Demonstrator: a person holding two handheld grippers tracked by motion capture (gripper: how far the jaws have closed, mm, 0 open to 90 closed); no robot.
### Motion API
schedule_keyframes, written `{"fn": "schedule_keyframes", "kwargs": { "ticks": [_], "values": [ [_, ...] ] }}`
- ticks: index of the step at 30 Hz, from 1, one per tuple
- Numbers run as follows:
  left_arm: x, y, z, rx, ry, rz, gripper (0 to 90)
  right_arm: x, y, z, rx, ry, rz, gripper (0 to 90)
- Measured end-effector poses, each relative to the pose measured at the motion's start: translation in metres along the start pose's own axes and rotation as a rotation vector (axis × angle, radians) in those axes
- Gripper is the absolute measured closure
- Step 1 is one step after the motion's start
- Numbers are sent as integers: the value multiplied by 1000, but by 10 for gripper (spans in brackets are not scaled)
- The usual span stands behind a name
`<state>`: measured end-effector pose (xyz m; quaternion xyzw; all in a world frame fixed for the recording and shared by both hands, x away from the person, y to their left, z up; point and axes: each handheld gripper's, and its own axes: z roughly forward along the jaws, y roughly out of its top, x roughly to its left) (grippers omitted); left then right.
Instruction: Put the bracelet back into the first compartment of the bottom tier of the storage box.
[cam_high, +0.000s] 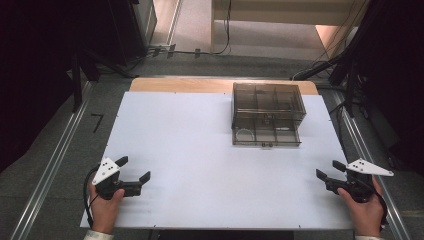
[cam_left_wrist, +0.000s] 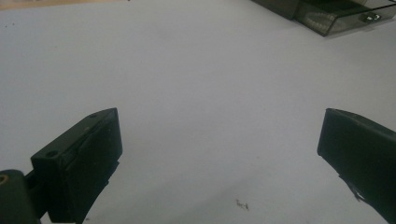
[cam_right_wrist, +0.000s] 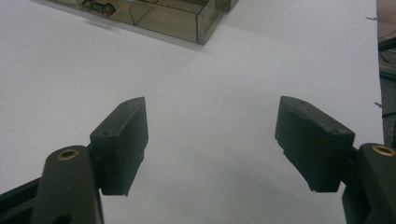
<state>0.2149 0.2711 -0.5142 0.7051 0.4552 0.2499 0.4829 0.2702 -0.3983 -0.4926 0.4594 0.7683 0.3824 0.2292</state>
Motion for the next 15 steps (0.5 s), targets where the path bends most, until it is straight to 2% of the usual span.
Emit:
{"fn": "schedule_keyframes", "kwargs": {
  "ticks": [15],
  "values": [
    [0, 0, 0, 1, 1, -1, 5, -2, -5, -7, -3, -7, -5, 244]
  ]
}}
